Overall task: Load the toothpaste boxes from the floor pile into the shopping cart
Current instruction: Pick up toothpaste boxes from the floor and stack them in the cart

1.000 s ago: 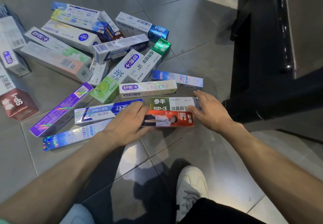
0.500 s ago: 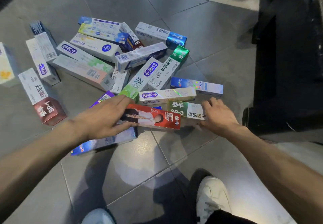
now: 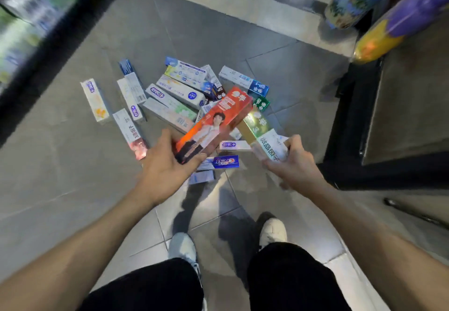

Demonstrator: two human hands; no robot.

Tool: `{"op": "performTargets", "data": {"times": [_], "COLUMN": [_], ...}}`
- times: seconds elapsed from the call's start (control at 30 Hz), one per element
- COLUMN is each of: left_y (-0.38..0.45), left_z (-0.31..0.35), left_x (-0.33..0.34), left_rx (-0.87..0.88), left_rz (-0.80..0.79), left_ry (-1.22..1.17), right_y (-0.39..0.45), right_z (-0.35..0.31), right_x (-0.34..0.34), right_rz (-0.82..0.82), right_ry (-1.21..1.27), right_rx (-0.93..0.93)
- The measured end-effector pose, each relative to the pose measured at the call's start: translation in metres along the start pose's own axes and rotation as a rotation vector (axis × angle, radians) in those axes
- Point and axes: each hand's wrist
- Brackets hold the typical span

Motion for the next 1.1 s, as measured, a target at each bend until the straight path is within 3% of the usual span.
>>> {"op": "performTargets", "data": {"times": [0.2, 0.33, 0.43, 0.63, 0.8, 0.93, 1.1], "left_y": [-0.081, -0.125, -0.145, -0.183, -0.212, -0.238, -0.275], "left_z": [0.139, 0.229, 0.277, 0.348, 0.366, 0.363, 0.341], "left_x": [-0.138, -0.241, -0.309, -0.418, -0.481, -0.513, -0.525], "left_rx": [-0.174, -0.092, -0.041, -0.055, -0.04, -0.03, -0.104], "left_rz": [-0.029, -0.169, -0.169, 0.075, 0.216, 0.36, 0.671], "left_ry": [-0.291, -0.51, -0.653, -0.906, -1.097, -1.103, -1.109], "right_y": [-0.113, -0.186, -0.226, -0.293, -0.324, -0.334, -0.352], "right_z": [-0.194, -0.317, -0.402, -0.532, -0.59, -0.621, -0.648], "right_x": [-0.09, -0.143, -0.179, -0.224, -0.229, -0.23, -0.201], "right_rz": [0.026, 0.023, 0.025, -0.008, -0.046, -0.244, -0.479], "right_ry": [0.169, 0.326, 0.468, 0.615, 0.614, 0.604, 0.527], "right_rx": [-0.034, -0.158, -0.277, -0.454, -0.582, -0.674, -0.809]}}
Point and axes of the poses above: each hand's wrist, its own y-axis towards the middle knuckle, its own x-axis out of the palm, z = x × y, and after that the axes turned 8 degrees about -x, right-handed
